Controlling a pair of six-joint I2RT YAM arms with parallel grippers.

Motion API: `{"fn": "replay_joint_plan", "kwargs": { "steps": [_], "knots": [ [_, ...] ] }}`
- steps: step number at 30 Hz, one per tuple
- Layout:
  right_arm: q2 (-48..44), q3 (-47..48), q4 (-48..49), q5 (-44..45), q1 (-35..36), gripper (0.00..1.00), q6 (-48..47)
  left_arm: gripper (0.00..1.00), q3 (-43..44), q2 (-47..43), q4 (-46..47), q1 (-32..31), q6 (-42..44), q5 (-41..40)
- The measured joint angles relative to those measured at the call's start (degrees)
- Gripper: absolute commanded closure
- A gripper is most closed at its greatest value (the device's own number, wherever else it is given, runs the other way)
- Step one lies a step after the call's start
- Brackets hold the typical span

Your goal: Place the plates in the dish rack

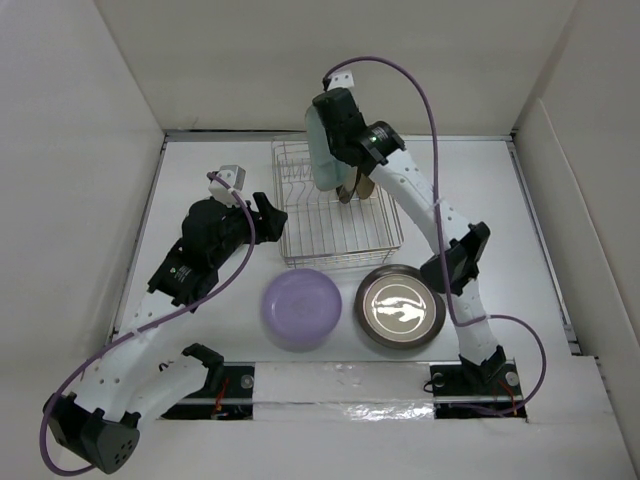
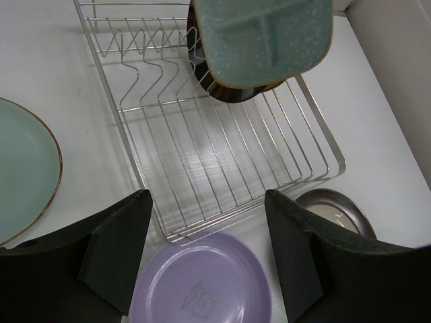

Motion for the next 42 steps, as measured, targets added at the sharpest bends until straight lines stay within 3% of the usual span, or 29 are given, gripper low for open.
{"fn": "replay_joint_plan", "kwargs": {
  "steps": [8,17,26,42],
  "knots": [
    [6.1,-0.1,0.1,5.6,0.8,1.0,-1.6,0.35,0.0,0.0,0.0,0.0,0.0,0.1],
    [6.9,0.0,2.4,10.6,0.7,1.0,-3.5,0.35,0.0,0.2,0.0,0.0,0.0,0.1],
    [12.4,0.0,4.3,10.9,0.7,1.0,-3.7,0.35,0.0,0.8,0.0,0.0,0.0,0.0],
    [13.0,-0.1,4.8,15.0,1.9,1.0,-2.5,0.35,0.0,3.4,0.0,0.0,0.0,0.5]
  ]
}}
